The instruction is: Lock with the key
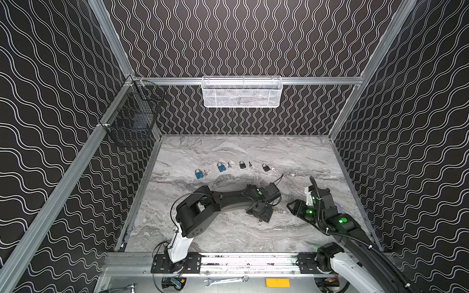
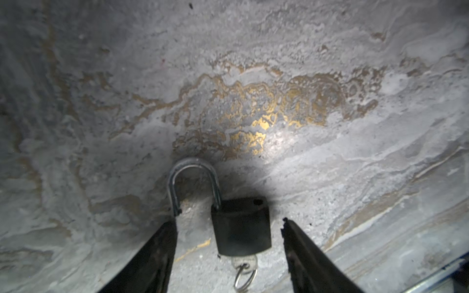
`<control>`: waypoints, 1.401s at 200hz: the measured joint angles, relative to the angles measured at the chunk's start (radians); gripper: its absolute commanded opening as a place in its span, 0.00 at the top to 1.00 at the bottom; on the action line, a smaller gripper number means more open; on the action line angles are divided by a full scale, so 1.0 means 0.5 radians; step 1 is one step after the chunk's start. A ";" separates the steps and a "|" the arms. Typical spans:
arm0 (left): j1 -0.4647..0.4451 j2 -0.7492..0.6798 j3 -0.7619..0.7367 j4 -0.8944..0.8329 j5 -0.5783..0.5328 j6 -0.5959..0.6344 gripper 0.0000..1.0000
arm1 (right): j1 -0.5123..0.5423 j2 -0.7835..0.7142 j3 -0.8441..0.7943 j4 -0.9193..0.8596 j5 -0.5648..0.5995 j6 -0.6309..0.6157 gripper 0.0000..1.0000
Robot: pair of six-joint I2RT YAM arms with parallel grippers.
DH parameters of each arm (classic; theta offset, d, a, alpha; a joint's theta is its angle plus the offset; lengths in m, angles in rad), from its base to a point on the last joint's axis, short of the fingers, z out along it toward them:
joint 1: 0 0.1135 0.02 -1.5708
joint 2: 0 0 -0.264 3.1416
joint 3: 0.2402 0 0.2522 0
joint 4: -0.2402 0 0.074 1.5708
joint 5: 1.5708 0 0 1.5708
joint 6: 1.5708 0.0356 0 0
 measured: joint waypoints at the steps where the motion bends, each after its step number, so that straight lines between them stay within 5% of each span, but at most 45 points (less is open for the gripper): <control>1: 0.000 0.001 0.001 0.000 -0.002 0.000 0.33 | 0.000 -0.002 0.000 -0.001 0.001 0.000 0.46; 74: -0.021 0.099 0.127 -0.056 -0.063 -0.013 0.47 | 0.000 -0.101 0.014 -0.063 0.018 0.000 0.46; 166: -0.022 0.117 0.146 -0.079 -0.098 -0.021 0.75 | 0.000 -0.138 0.038 -0.107 0.031 0.000 0.46; 222: 0.027 0.039 0.079 -0.036 -0.005 -0.047 0.79 | -0.001 -0.038 -0.016 -0.045 -0.136 -0.024 0.46; 280: 0.295 -0.303 -0.204 0.230 0.163 -0.179 0.79 | -0.001 0.001 -0.153 0.285 -0.311 -0.010 0.47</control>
